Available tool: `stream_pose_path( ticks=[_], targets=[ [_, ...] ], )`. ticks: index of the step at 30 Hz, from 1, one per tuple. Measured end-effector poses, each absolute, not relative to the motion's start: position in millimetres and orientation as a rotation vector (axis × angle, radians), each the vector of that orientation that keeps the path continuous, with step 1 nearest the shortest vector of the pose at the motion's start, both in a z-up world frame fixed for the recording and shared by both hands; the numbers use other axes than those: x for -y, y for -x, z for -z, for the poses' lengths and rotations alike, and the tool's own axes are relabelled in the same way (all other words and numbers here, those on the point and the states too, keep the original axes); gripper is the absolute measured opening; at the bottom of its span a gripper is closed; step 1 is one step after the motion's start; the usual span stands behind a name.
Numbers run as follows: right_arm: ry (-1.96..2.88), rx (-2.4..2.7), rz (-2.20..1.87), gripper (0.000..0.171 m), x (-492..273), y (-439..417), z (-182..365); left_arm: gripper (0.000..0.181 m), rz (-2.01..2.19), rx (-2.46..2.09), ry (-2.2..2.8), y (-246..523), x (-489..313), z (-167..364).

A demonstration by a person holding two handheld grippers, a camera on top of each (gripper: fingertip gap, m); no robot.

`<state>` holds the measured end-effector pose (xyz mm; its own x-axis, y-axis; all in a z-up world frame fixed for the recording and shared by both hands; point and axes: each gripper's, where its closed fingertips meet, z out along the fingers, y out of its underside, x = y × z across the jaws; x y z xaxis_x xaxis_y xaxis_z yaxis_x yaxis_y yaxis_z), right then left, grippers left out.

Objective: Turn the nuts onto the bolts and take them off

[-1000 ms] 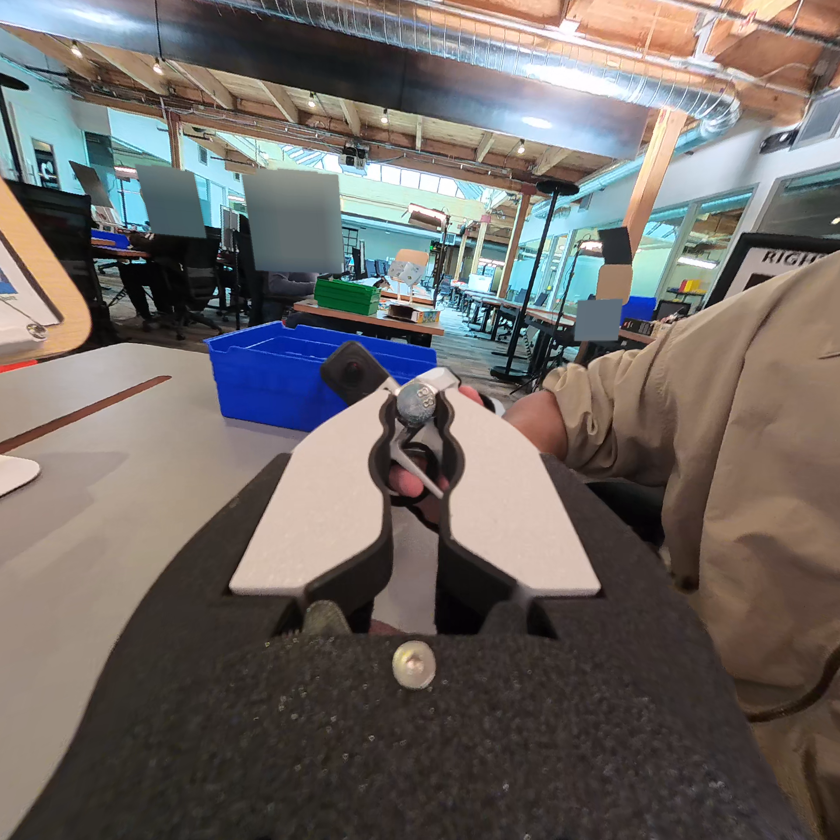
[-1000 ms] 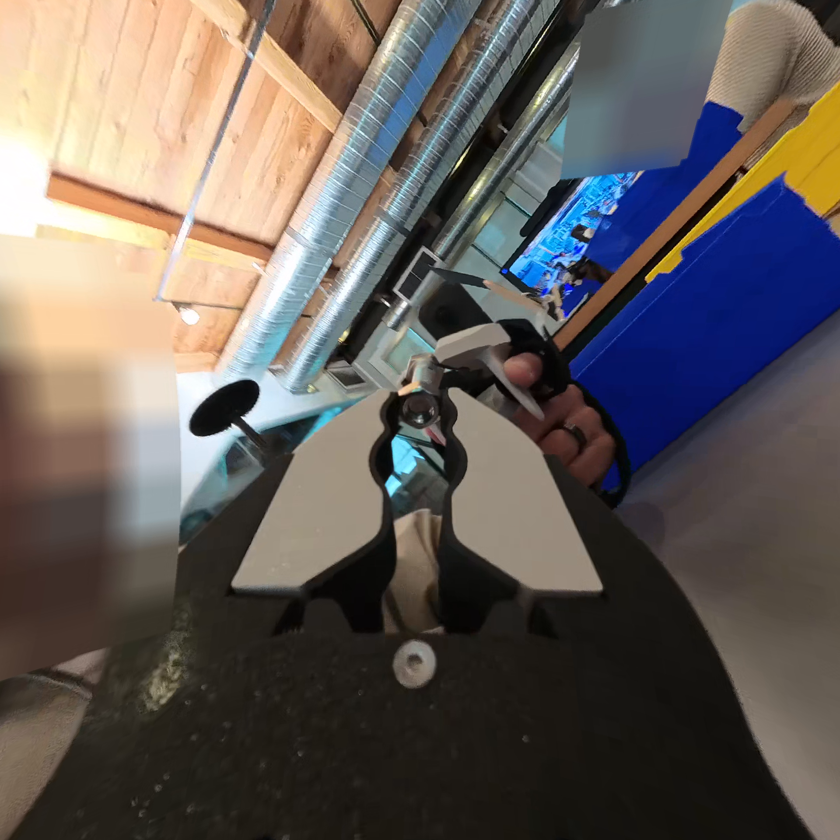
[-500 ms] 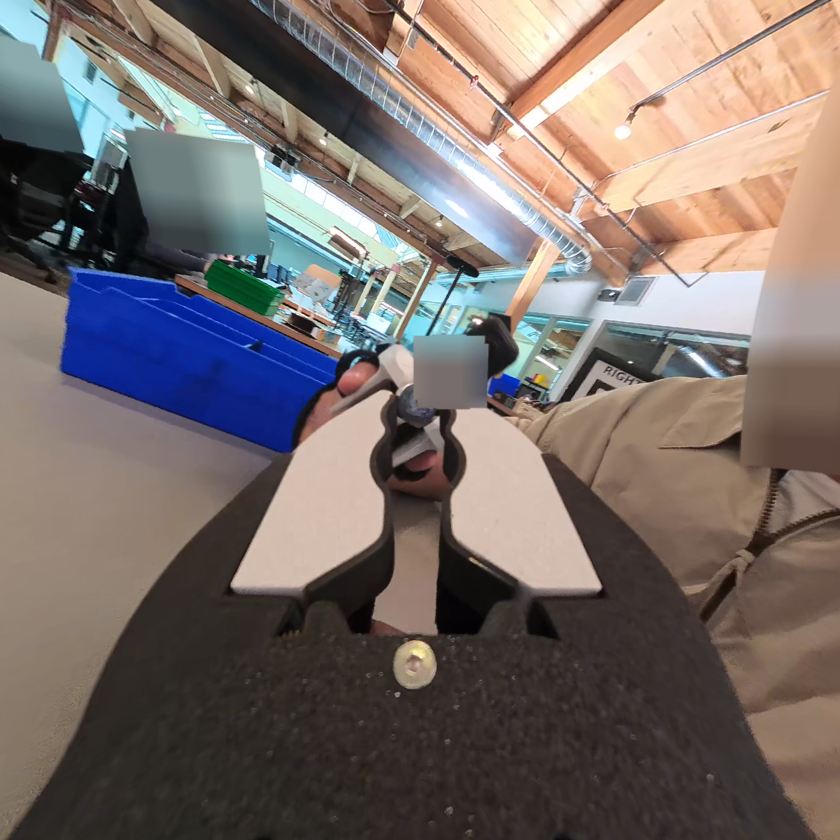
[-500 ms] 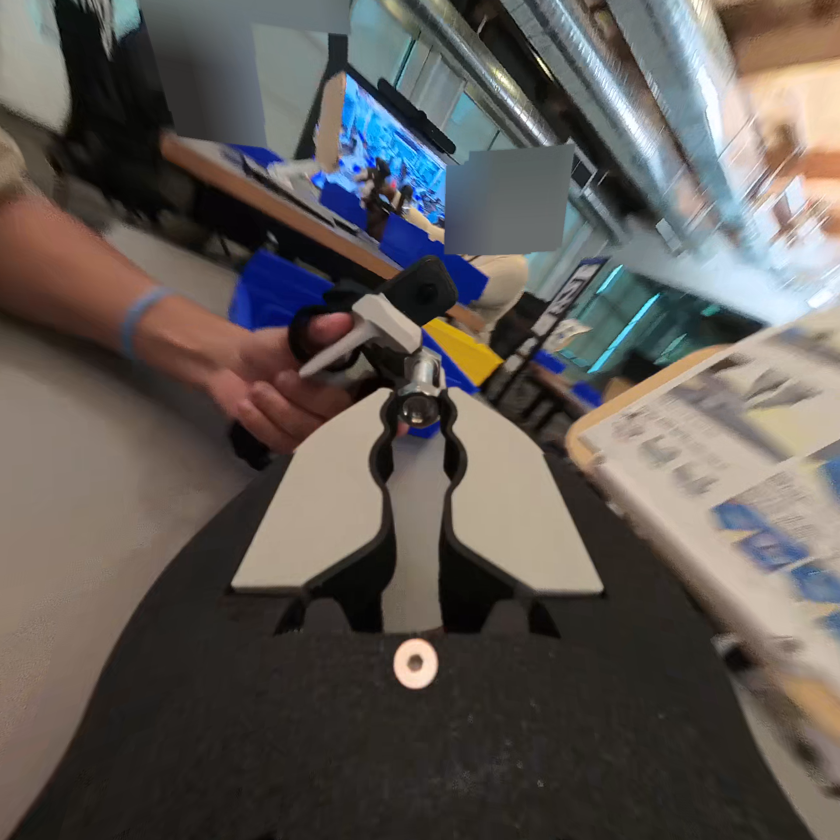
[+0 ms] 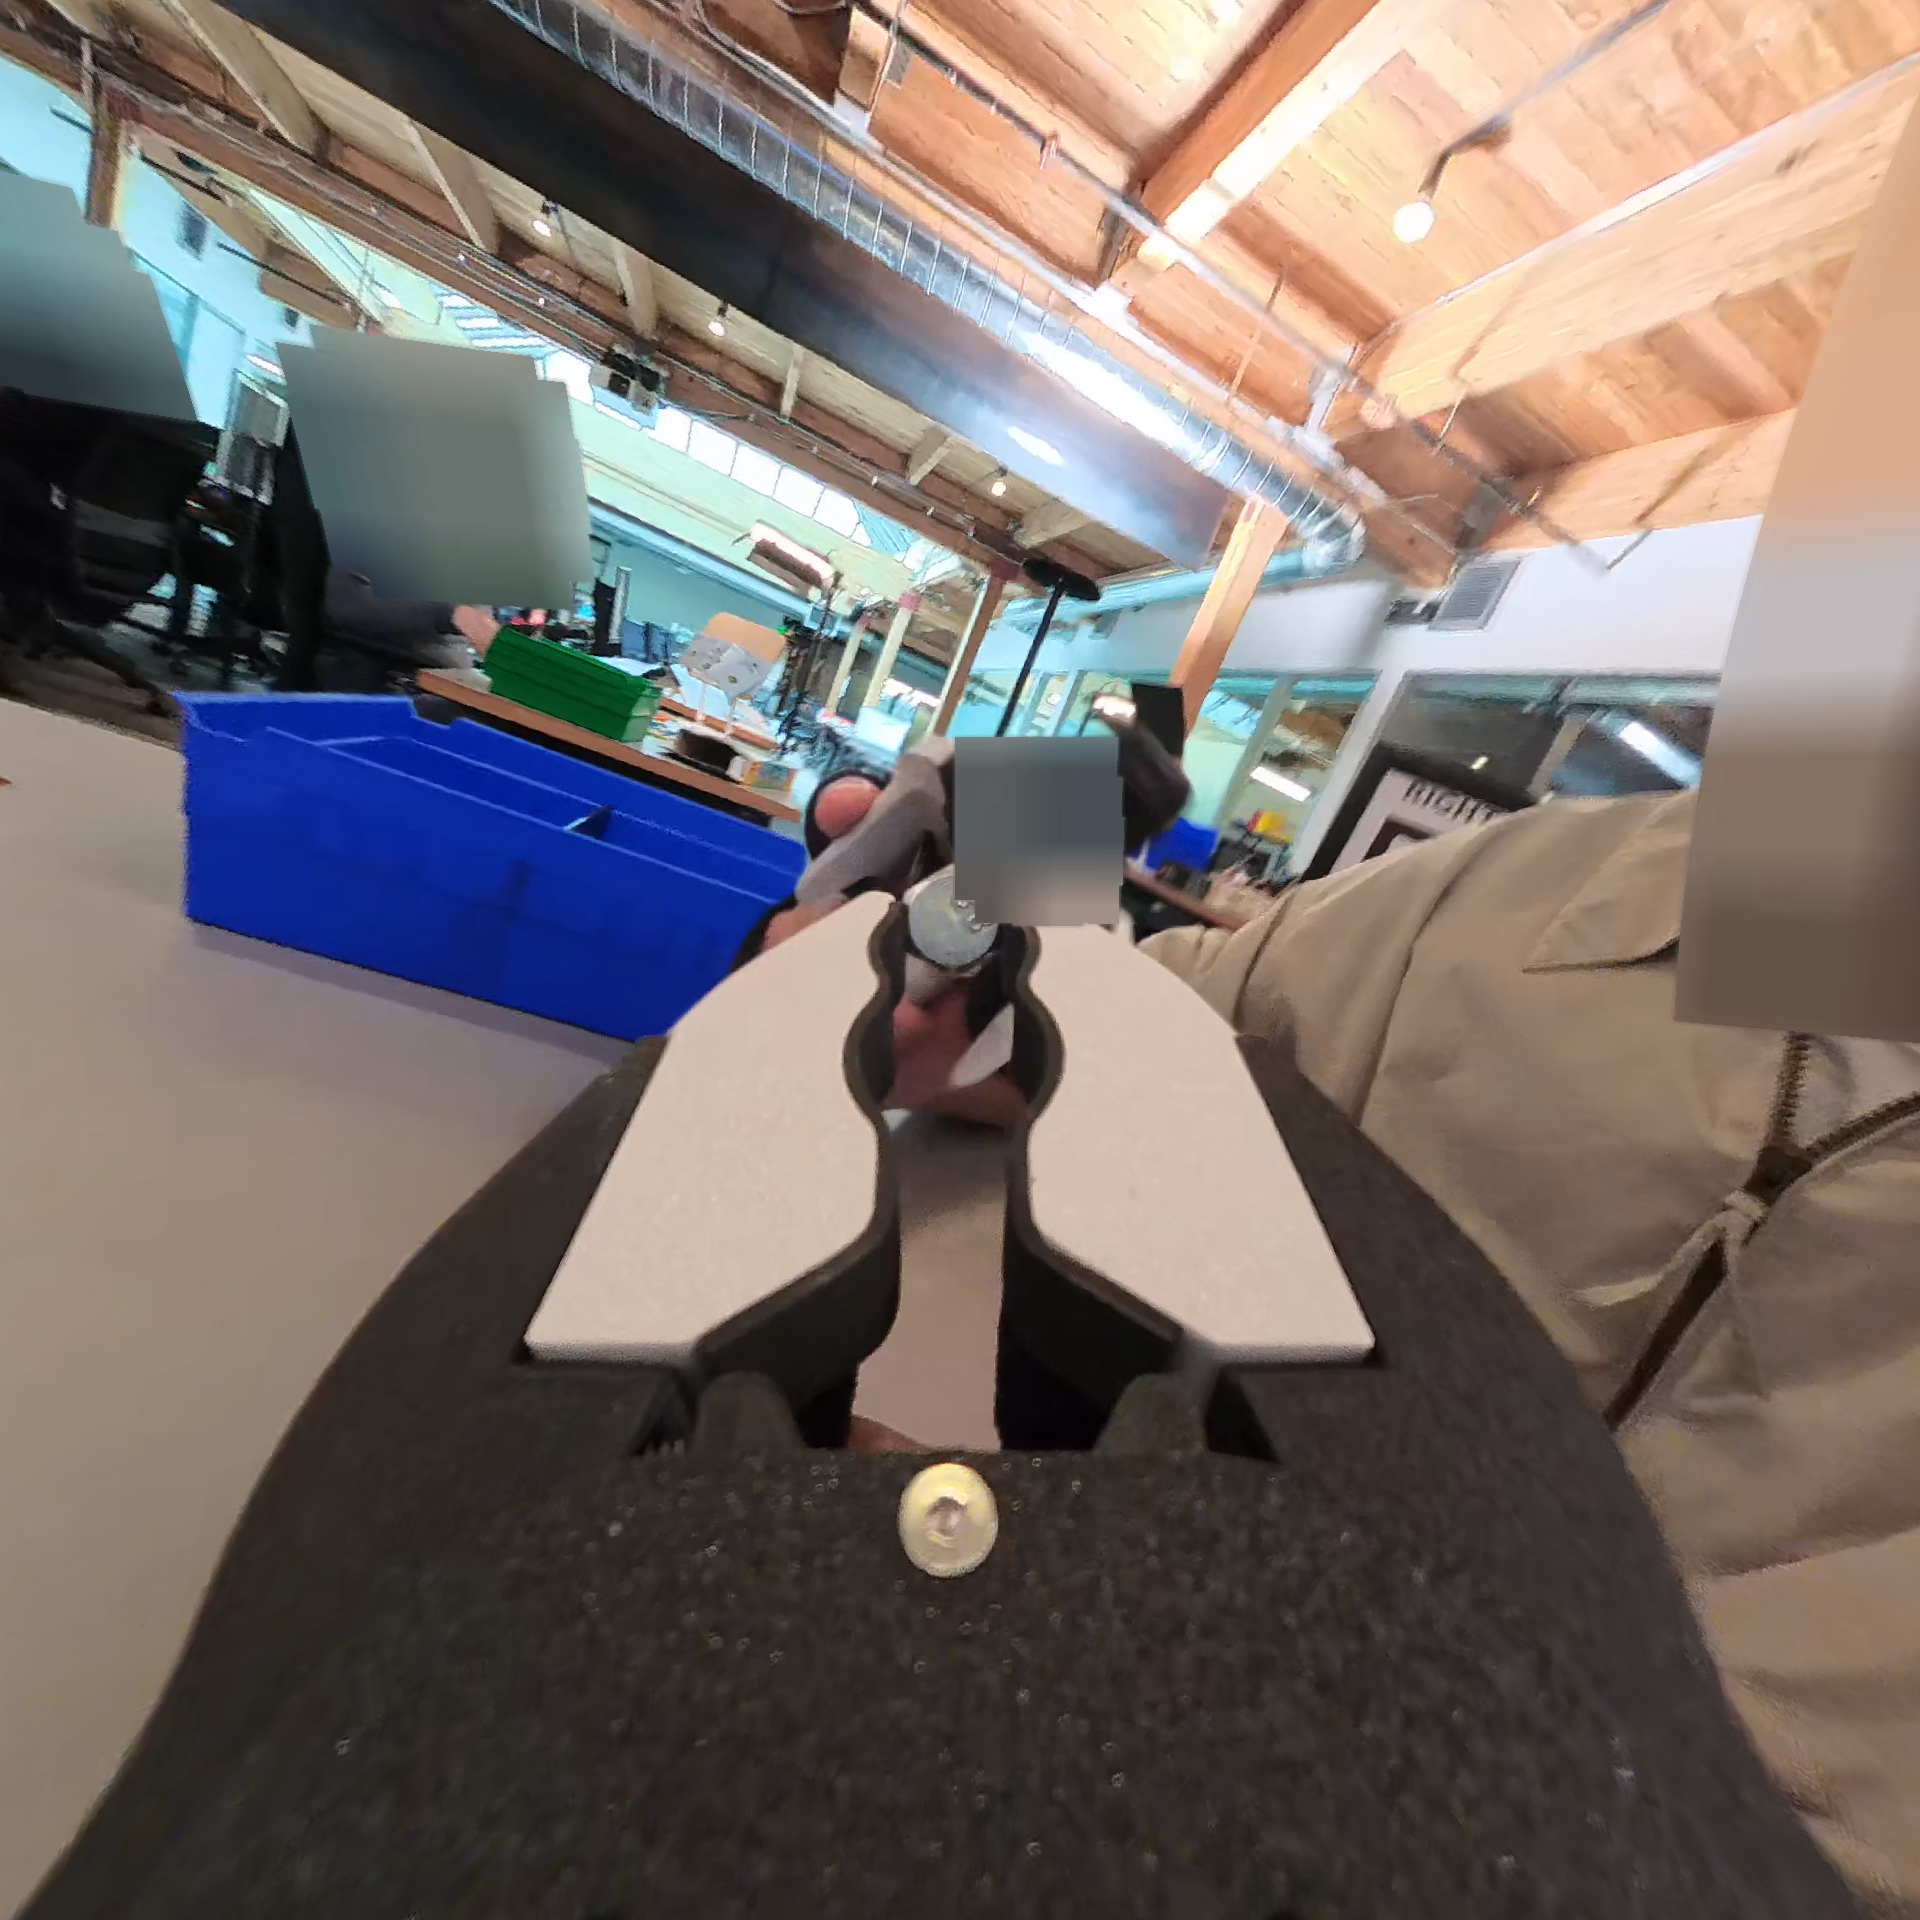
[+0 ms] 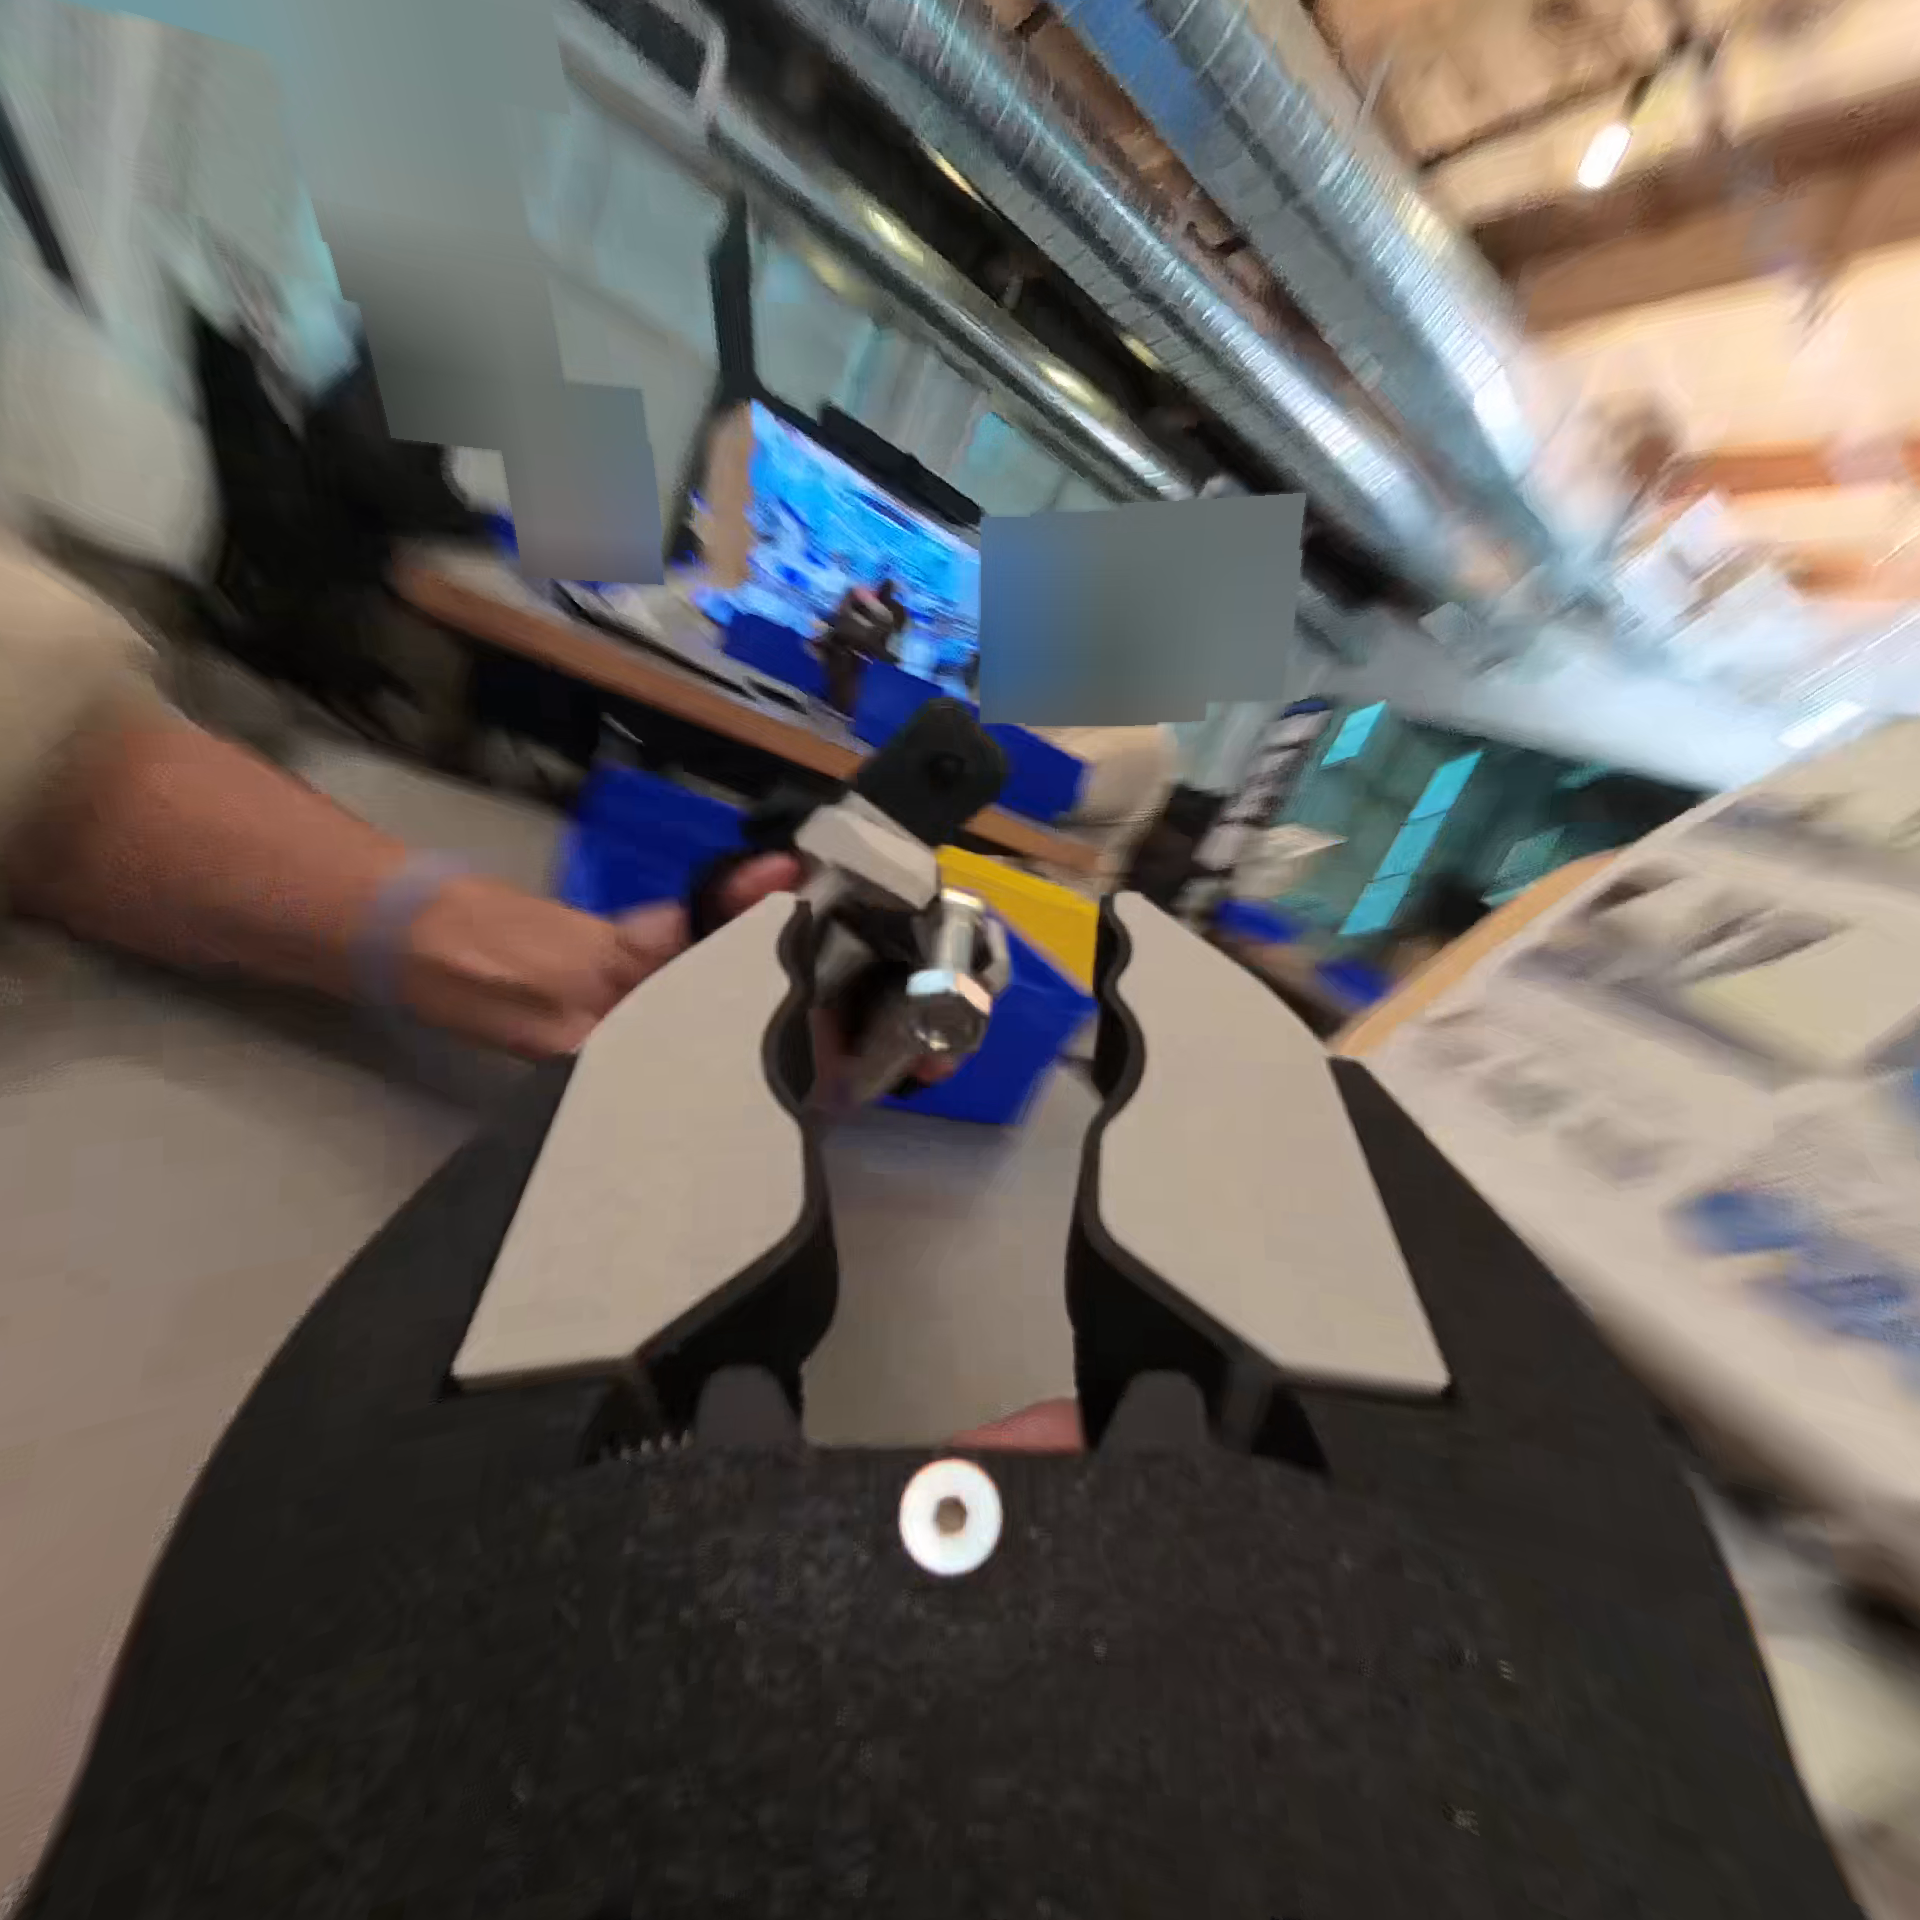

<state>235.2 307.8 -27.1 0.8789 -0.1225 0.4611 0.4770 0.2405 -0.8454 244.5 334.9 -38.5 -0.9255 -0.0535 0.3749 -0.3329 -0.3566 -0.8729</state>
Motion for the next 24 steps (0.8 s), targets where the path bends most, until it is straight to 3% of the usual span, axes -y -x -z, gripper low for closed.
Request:
stream_pose_path(
  ticks=[5,8,22,24],
  targets=[
    [1.181,-0.193,-0.636,0.064,-316,-260,32,0.017,-2.497,1.909,-0.492,-247,-344,33],
    [1.075,-0.418,-0.958,0.062,-324,-278,53,0.017,-2.539,1.975,-0.548,-255,-352,33],
    [1.119,-0.394,-0.953,0.045,-334,-262,65,0.017,-2.458,1.971,-0.621,-262,-339,54],
    [1.127,-0.377,-0.923,0.018,-334,-260,65,0.017,-2.456,1.981,-0.635,-263,-337,56]
  ],
)
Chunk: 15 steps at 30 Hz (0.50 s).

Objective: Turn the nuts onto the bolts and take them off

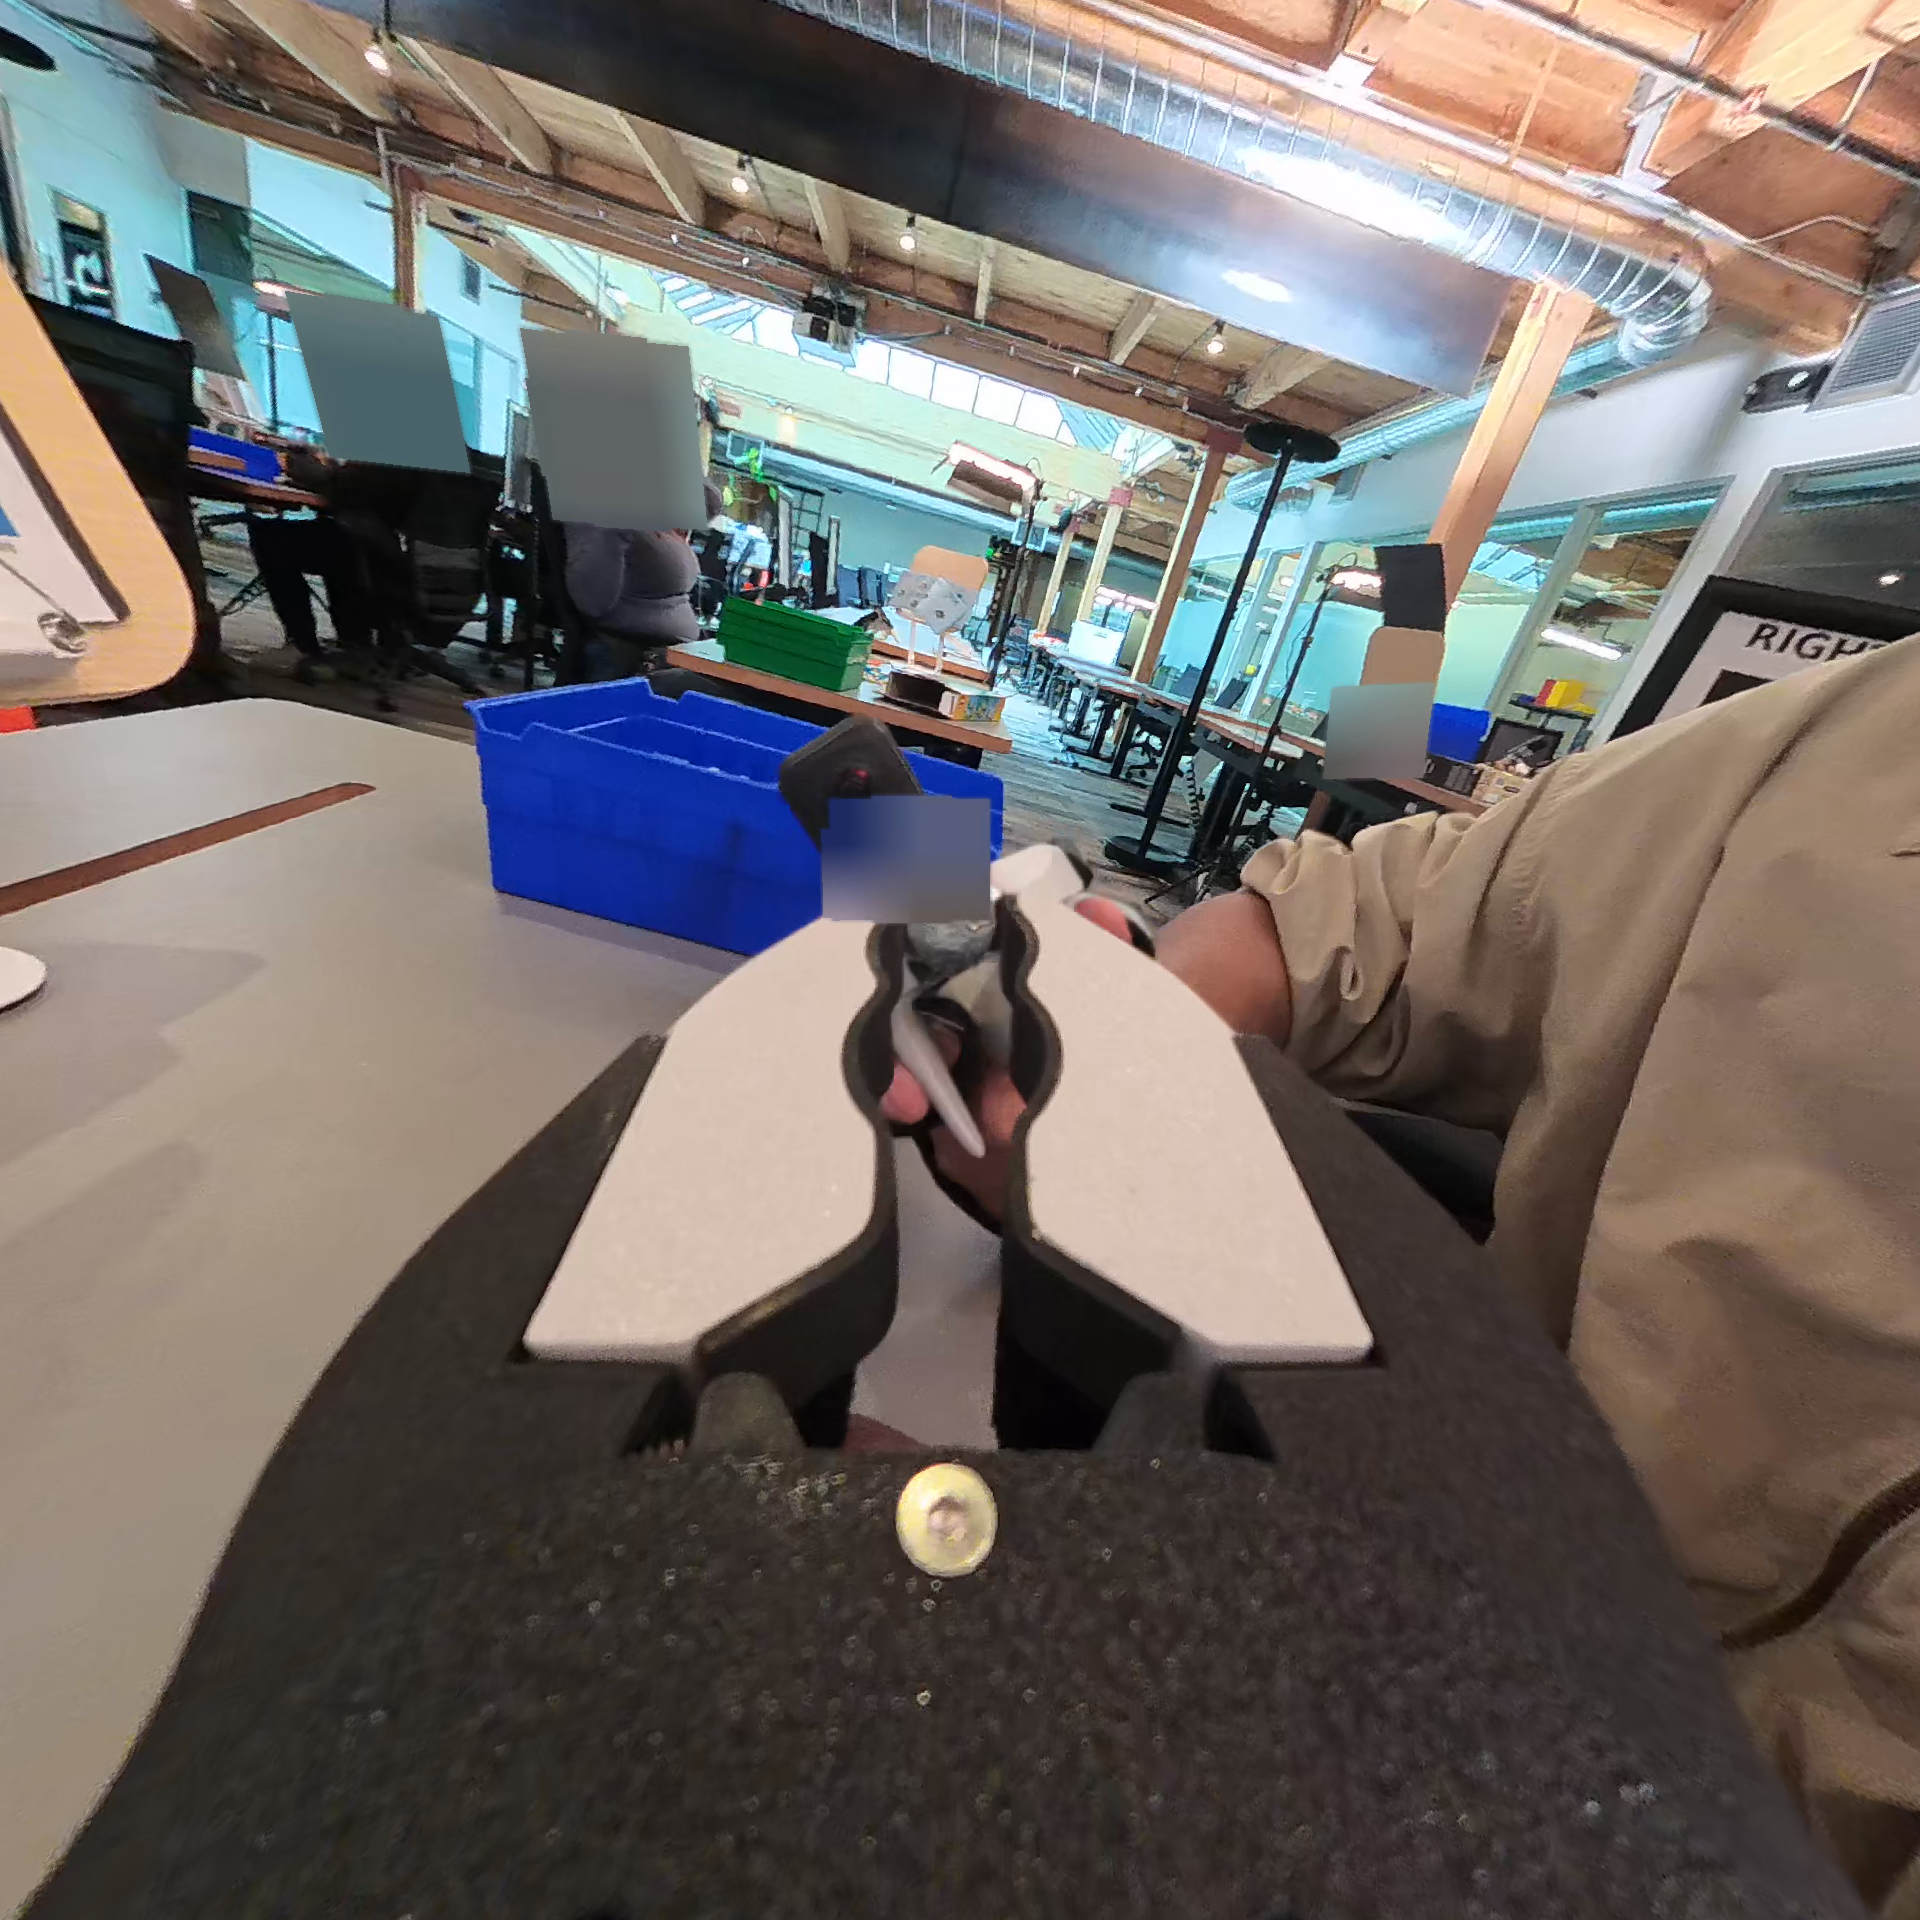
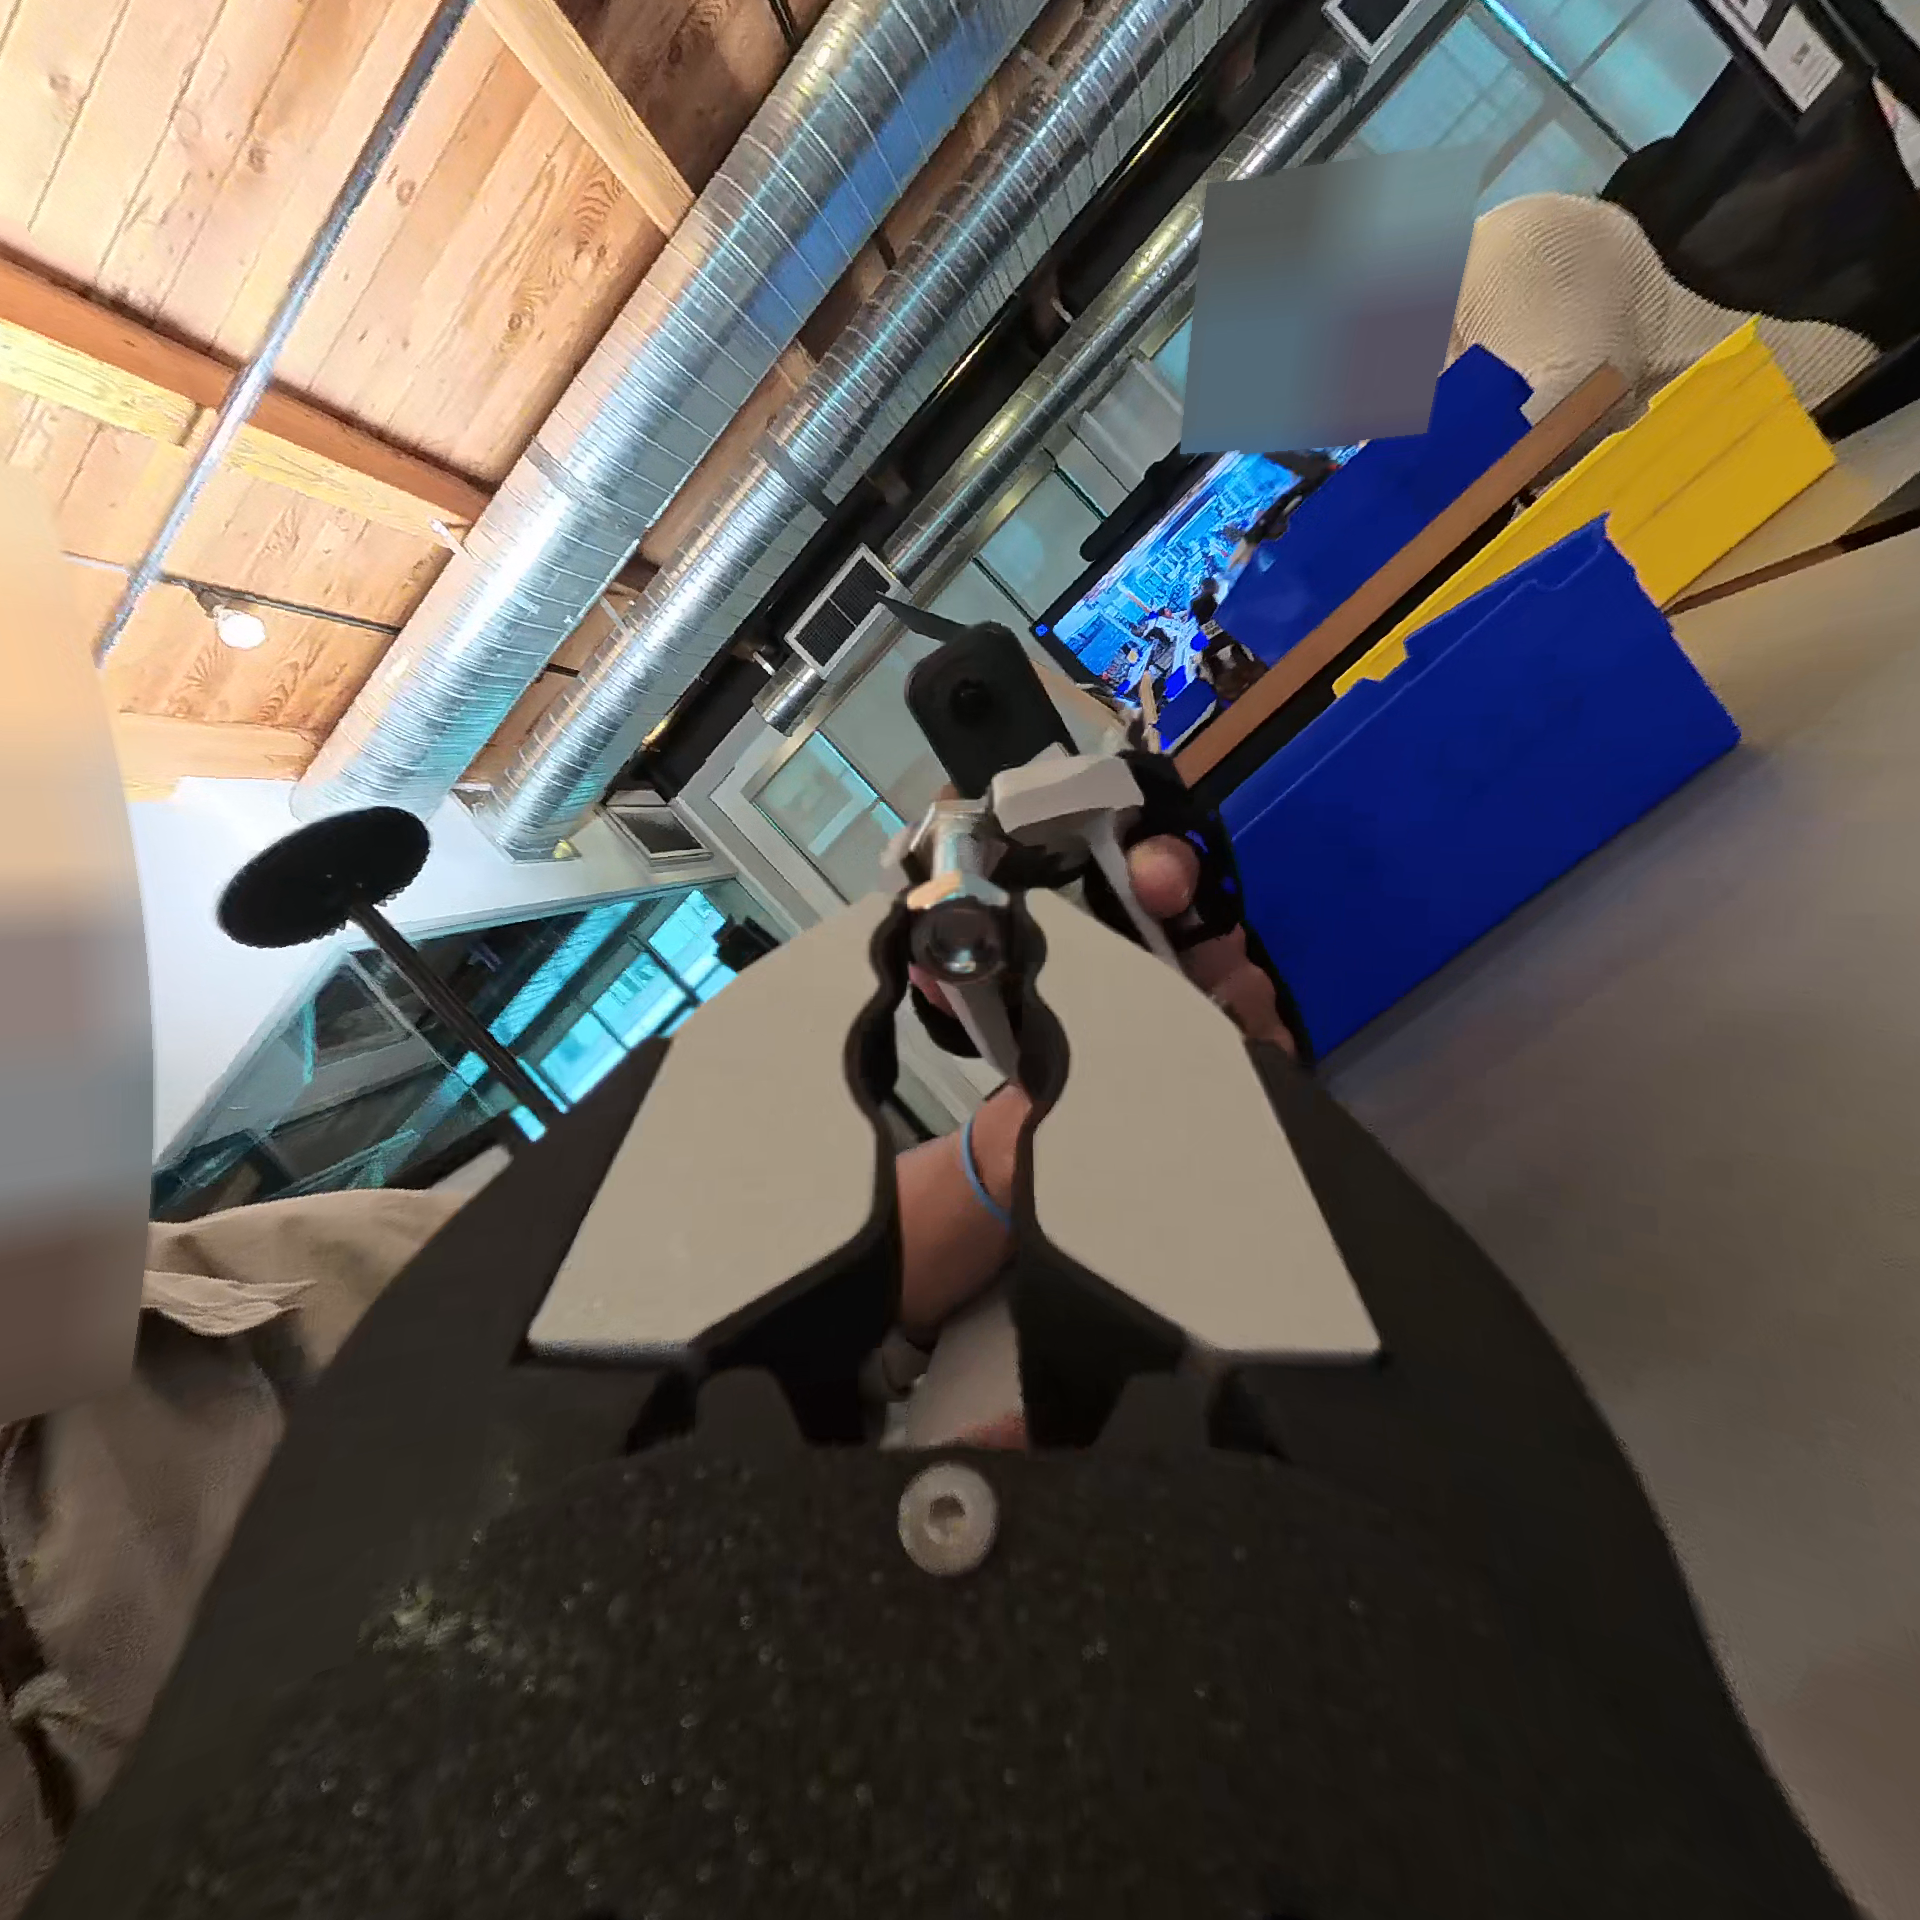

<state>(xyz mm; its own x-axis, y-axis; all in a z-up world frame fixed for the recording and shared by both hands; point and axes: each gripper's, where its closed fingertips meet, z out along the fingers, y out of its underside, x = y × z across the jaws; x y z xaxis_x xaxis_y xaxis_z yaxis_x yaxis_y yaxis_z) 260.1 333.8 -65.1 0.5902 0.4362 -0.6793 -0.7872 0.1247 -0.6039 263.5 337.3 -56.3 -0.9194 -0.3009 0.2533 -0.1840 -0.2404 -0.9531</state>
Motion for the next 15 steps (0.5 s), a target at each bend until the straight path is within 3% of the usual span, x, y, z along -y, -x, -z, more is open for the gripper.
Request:
stream_pose_path(
  ticks=[6,15],
  targets=[
    [1.267,-0.201,-0.613,0.018,-332.5,-257.3,61.3,0.017,2.457,-1.861,0.649,-261.3,-336.2,51.4],
    [1.485,0.29,0.295,0.018,-327.0,-258.1,66.2,0.017,2.636,-1.885,0.734,-258.2,-330.7,53.7]
  ],
)
